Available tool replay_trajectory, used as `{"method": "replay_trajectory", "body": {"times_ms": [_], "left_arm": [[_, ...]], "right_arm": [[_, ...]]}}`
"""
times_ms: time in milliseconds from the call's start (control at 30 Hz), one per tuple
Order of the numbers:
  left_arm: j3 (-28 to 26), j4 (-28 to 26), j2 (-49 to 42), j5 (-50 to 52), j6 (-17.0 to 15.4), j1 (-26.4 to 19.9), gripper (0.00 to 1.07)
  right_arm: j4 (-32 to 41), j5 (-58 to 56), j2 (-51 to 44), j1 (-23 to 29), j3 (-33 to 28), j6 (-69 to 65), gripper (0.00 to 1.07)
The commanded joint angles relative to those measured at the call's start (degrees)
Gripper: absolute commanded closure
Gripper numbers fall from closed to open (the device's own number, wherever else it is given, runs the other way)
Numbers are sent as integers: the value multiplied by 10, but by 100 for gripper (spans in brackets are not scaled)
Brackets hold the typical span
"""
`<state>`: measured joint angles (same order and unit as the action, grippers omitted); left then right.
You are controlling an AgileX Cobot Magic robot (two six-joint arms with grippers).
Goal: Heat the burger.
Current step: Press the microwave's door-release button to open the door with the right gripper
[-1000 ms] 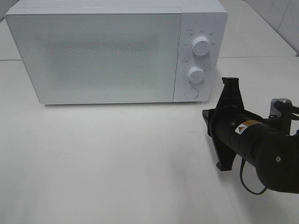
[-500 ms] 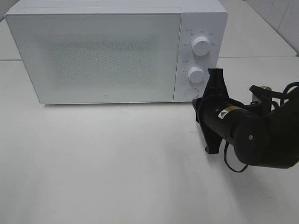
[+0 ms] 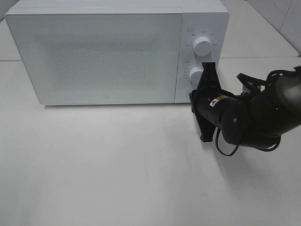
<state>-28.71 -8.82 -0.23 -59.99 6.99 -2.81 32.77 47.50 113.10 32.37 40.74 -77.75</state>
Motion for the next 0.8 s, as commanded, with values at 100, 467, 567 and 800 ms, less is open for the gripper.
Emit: {"method": "replay_trajectory", "body": {"times_ms": [100, 467, 567, 800], "left_arm": [[2, -3, -13, 5, 0, -2, 1], [2, -3, -13, 5, 0, -2, 1], [2, -3, -13, 5, 0, -2, 1], [2, -3, -13, 5, 0, -2, 1]], "right_arm": [[-7, -6, 19, -6, 27, 25, 107], [-10, -18, 58, -27, 67, 37, 107], [-14, -17, 62, -39, 69, 40, 107], [-23, -22, 69, -44, 83, 40, 107]]}}
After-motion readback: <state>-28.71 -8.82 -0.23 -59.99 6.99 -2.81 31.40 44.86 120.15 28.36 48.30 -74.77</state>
